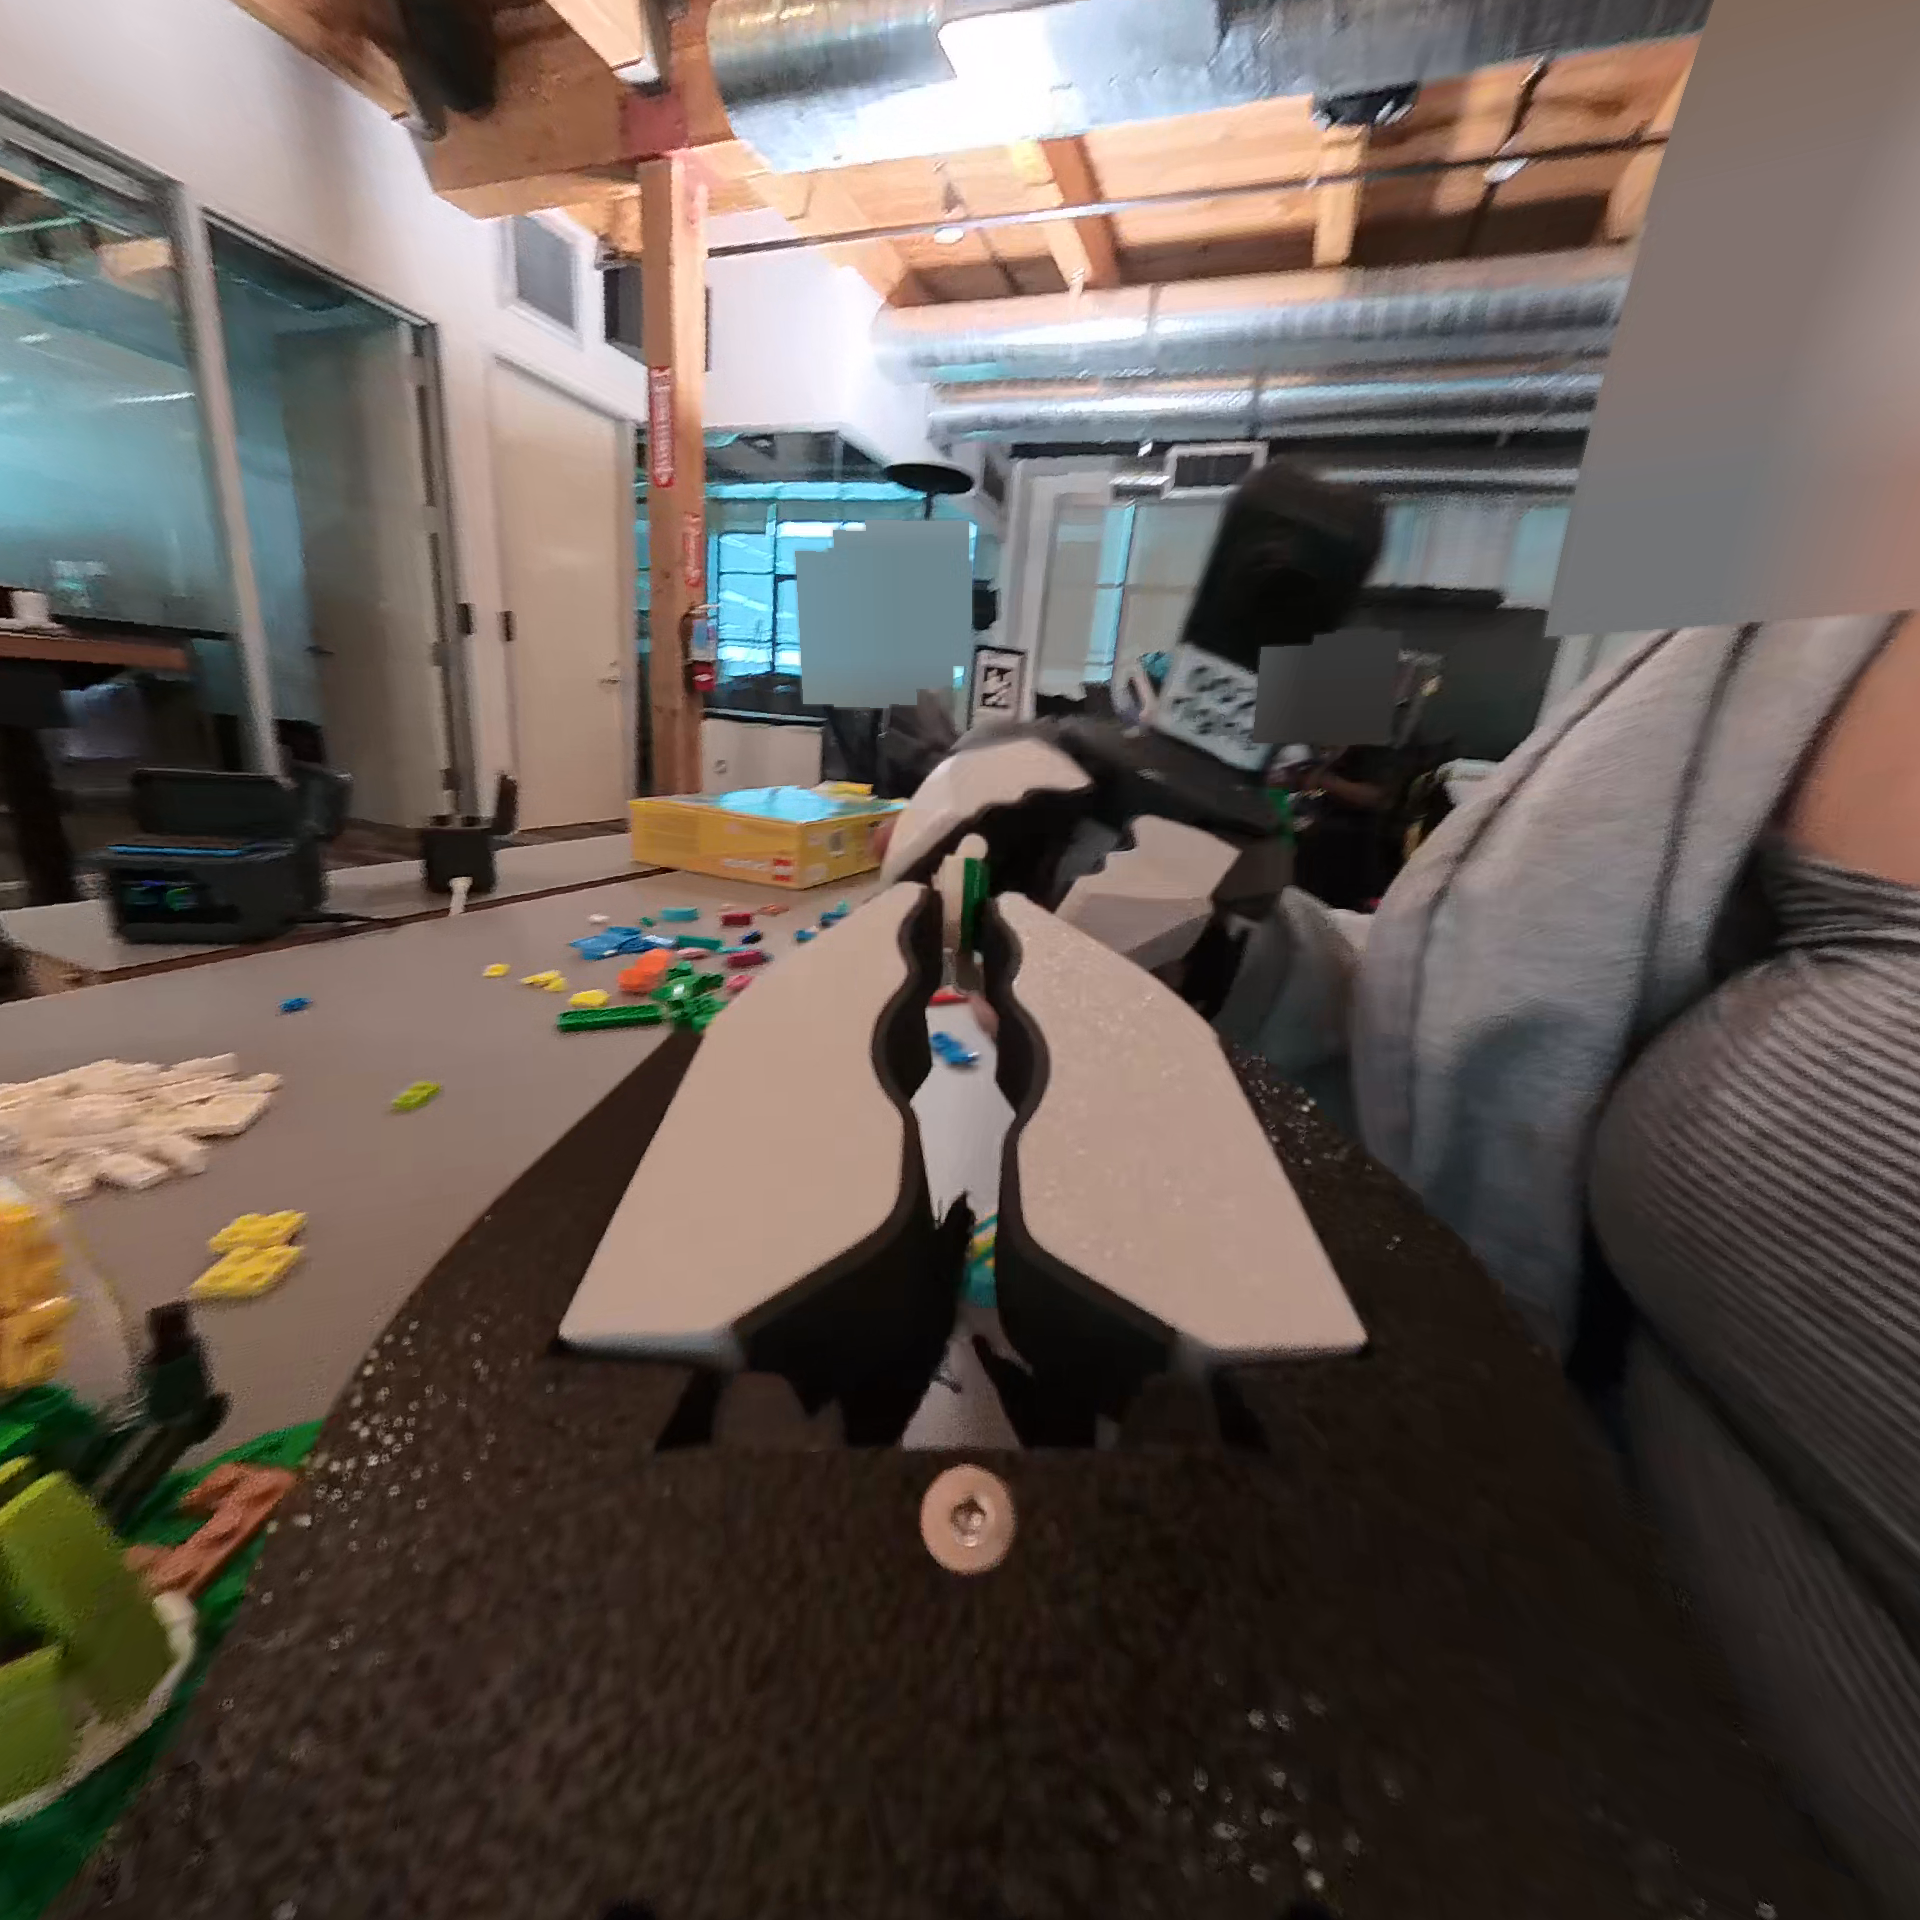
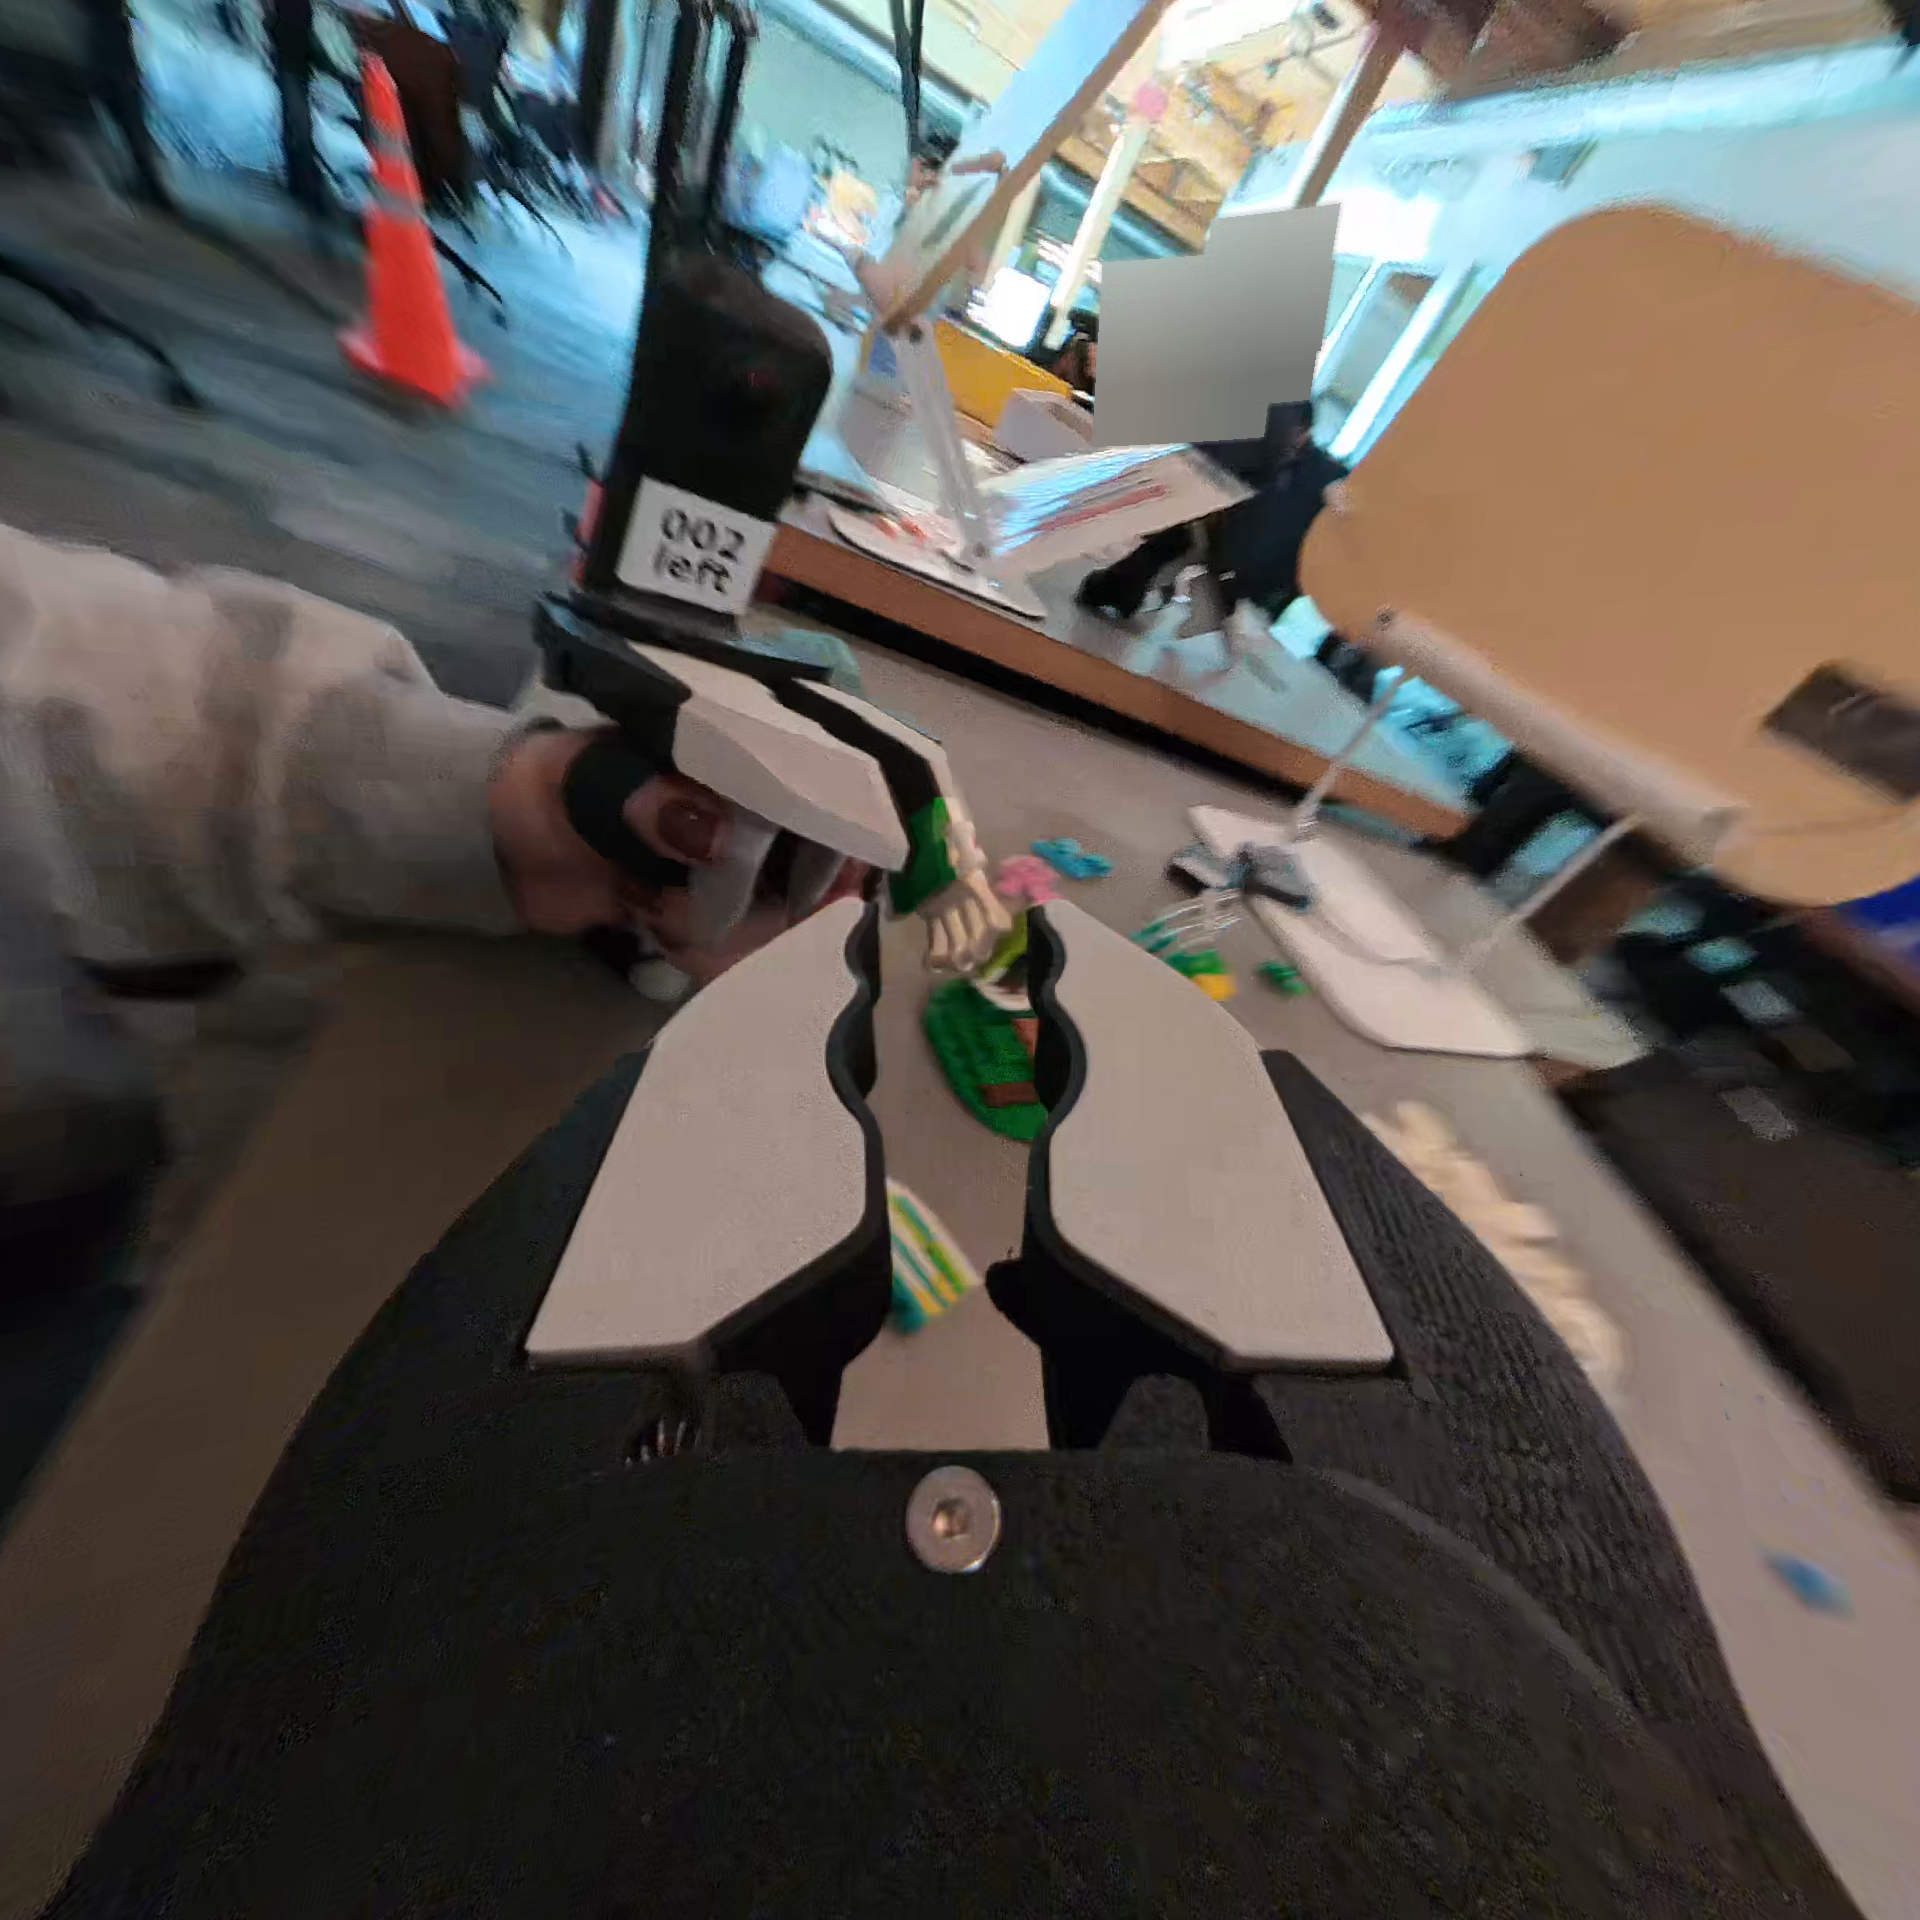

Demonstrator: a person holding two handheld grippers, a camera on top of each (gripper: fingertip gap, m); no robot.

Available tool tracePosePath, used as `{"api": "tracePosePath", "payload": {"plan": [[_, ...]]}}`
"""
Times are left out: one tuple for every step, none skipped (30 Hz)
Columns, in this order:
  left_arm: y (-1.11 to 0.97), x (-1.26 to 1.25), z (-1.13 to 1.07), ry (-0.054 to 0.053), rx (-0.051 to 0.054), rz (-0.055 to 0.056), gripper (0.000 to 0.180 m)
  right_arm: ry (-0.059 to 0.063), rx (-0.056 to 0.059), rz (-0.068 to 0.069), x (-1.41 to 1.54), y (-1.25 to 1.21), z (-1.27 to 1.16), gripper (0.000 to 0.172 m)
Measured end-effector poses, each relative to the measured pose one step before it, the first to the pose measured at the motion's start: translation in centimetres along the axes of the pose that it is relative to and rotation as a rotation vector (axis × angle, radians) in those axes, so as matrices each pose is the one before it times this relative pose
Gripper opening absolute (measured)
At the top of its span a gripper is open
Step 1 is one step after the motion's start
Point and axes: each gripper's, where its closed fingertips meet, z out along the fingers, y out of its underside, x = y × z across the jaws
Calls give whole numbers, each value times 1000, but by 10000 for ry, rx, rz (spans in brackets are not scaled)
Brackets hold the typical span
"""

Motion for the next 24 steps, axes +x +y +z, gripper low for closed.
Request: {"api": "tracePosePath", "payload": {"plan": [[-222, 375, -32, 330, 158, -230, 7, -552, 74, 871, -361, 80, -11, 24], [-199, 269, -28, 256, 147, -220, 7, -583, 23, 832, -452, 145, 38, 25], [-107, 256, -6, 243, 91, -194, 7, -561, 86, 747, -493, 56, 53, 24], [-33, 256, 8, 232, 23, -147, 7, -424, 162, 647, -362, -40, 54, 19], [-2, 284, 17, 217, -13, -73, 7, -235, 157, 522, -110, -47, 48, 12], [83, 191, 46, 124, -67, 2, 7, -253, 110, 380, -155, -31, 14, 9], [135, 109, 63, 55, -94, 41, 7, -218, 119, 325, -117, -73, -9, 8], [51, 129, 58, 87, -33, -9, 7, -203, 136, 297, -112, -114, -26, 8], [-35, 75, 21, 54, 31, -72, 7, -200, 105, 252, -122, -70, -34, 8], [-13, 1, -3, 32, 20, -80, 7, -123, 126, 211, -39, -108, -24, 7], [-47, 132, 2, 97, 38, -105, 7, -98, 107, 149, -37, -69, 1, 6], [-16, 76, 56, 79, 34, -106, 7, -109, 105, 107, -86, -78, -12, 6], [18, 23, 17, 50, 25, -60, 7, -88, 95, 95, -77, -72, 11, 5], [-4, -35, 46, 4, 38, -73, 7, 10, 87, 15, 41, -70, -2, 4], [24, -226, 12, -107, 48, -83, 7, 127, 76, -147, 157, -38, 6, 4], [-31, -332, -95, -175, 53, -18, 7, 249, 24, -221, 276, 32, 18, 3], [-21, -588, -99, -405, 64, 161, 8, 326, 53, -208, 385, -25, 8, 3], [24, -826, -56, -694, 29, 389, 9, 440, 36, -208, 537, 2, 19, 3], [112, -600, 37, -690, -79, 610, 11, 499, -26, -346, 577, 77, 7, 3], [123, -433, 52, -548, -137, 653, 12, 459, -61, -474, 438, 100, 6, 3], [183, -280, 86, -394, -168, 528, 15, 437, -101, -501, 344, 128, 31, 3], [215, -197, 148, -276, -181, 351, 20, 446, -124, -478, 326, 118, 60, 3], [180, -152, 139, -213, -142, 246, 24, 410, -140, -476, 275, 138, 81, 3], [143, -151, 98, -187, -109, 221, 28, 316, -131, -470, 139, 129, 70, 3]]}}
